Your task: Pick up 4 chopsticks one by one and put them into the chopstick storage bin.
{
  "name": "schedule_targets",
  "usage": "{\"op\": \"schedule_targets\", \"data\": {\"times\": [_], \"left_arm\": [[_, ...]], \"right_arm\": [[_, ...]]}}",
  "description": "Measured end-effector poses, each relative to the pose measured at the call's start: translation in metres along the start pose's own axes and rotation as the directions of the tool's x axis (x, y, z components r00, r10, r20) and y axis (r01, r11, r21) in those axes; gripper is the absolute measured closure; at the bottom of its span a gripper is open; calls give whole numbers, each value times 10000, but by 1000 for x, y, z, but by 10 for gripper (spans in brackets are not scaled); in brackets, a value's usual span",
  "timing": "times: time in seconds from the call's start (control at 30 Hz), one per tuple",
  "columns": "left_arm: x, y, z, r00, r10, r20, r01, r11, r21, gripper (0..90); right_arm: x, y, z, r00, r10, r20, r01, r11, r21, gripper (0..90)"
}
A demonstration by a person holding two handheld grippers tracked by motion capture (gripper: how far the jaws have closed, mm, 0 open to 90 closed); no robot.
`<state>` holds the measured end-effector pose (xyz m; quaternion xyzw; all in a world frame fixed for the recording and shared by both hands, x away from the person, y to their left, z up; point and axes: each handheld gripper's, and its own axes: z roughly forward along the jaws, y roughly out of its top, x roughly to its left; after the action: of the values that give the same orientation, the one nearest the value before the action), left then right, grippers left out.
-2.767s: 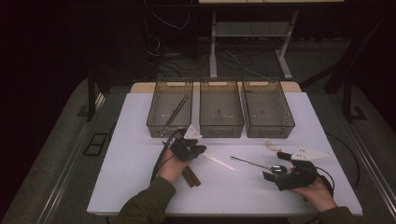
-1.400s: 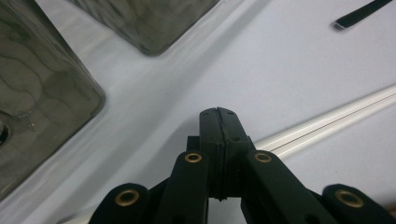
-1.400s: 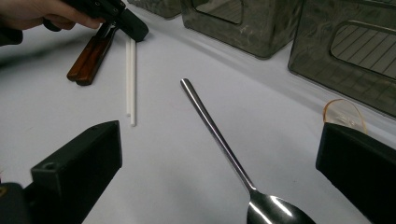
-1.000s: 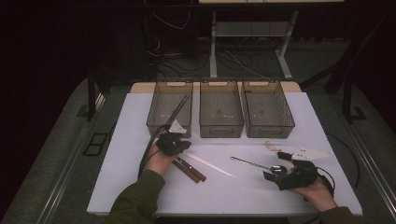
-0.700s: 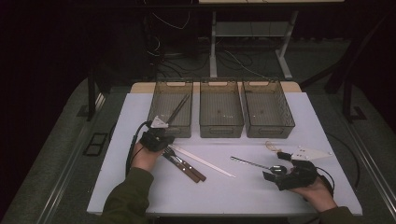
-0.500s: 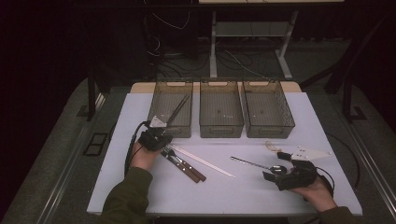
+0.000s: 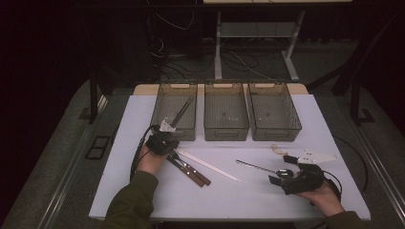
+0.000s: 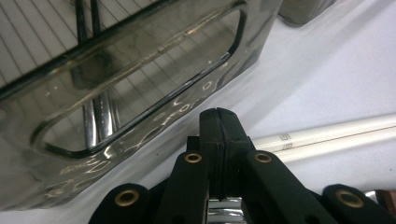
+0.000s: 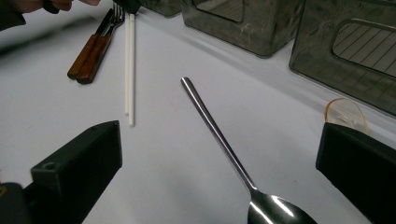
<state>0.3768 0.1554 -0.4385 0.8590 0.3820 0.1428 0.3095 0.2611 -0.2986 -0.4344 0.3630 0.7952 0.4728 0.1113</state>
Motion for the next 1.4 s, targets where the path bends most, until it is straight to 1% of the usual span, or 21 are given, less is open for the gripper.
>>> {"op": "schedule_targets", "data": {"times": [0.13,0.2,0.27,0.3,0.33,0.37,0.47,0.53,0.57,0.7,0.87,0.9,0.93,0.97,1.1,1.17,1.23,1.27,1.33,1.37,1.4], "left_arm": [[-4,1,2,9999,87,135,-88,9999,62,895],[-7,2,2,9994,258,247,-261,9996,142,895],[-10,3,3,9990,302,337,-308,9994,178,895],[-12,3,4,9984,422,382,-429,9989,180,894],[-13,4,4,9984,388,401,-393,9992,112,895],[-15,4,5,9981,416,460,-423,9990,152,895],[-20,6,6,9964,612,590,-622,9979,158,894],[-25,7,7,9954,658,695,-667,9977,110,895],[-27,8,7,9946,716,757,-732,9971,185,895],[-34,10,10,9914,902,948,-916,9957,102,895],[-44,12,13,9872,1043,1208,-1054,9944,27,895],[-47,12,14,9870,985,1267,-984,9951,-74,895],[-48,13,14,9853,1076,1330,-1081,9941,-35,895],[-50,13,15,9851,1034,1377,-1036,9946,-61,895],[-57,15,17,9811,1093,1598,-1083,9940,-147,895],[-60,16,18,9773,1252,1712,-1239,9921,-187,895],[-63,16,18,9781,1167,1726,-1154,9932,-176,895],[-63,17,18,9769,1257,1730,-1248,9920,-161,895],[-63,17,18,9777,1165,1749,-1149,9932,-194,894],[-61,17,18,9779,1268,1663,-1258,9919,-167,894],[-59,17,16,9794,1289,1555,-1278,9917,-167,895]], "right_arm": [[0,0,0,10000,10,4,-10,10000,-3,6],[0,0,0,10000,35,4,-35,10000,-6,6],[0,0,0,10000,20,1,-20,10000,-5,6],[0,0,0,10000,16,-3,-16,10000,-6,6],[0,0,0,10000,21,-7,-21,10000,-6,6],[0,0,0,10000,24,-2,-24,10000,-7,6],[0,0,0,10000,10,-1,-10,10000,-6,6],[0,0,0,10000,0,-1,0,10000,-13,6],[0,0,0,10000,2,3,-2,10000,-13,6],[0,0,0,10000,-8,1,8,10000,-15,6],[0,0,0,10000,-11,-10,11,10000,-24,6],[0,0,0,10000,-18,-6,18,10000,-26,6],[0,0,0,10000,-17,-12,17,10000,-22,6],[0,0,0,10000,-21,-10,21,10000,-19,6],[0,0,0,10000,-38,-8,38,10000,-32,6],[0,0,0,10000,-46,-8,46,10000,-29,6],[0,0,0,10000,-47,-6,47,10000,-28,6],[0,0,0,10000,-42,-6,42,10000,-27,6],[0,0,0,10000,-43,-8,43,10000,-32,6],[0,0,0,10000,-44,-8,44,10000,-33,6],[0,0,0,10000,-43,-9,43,10000,-32,6]]}}
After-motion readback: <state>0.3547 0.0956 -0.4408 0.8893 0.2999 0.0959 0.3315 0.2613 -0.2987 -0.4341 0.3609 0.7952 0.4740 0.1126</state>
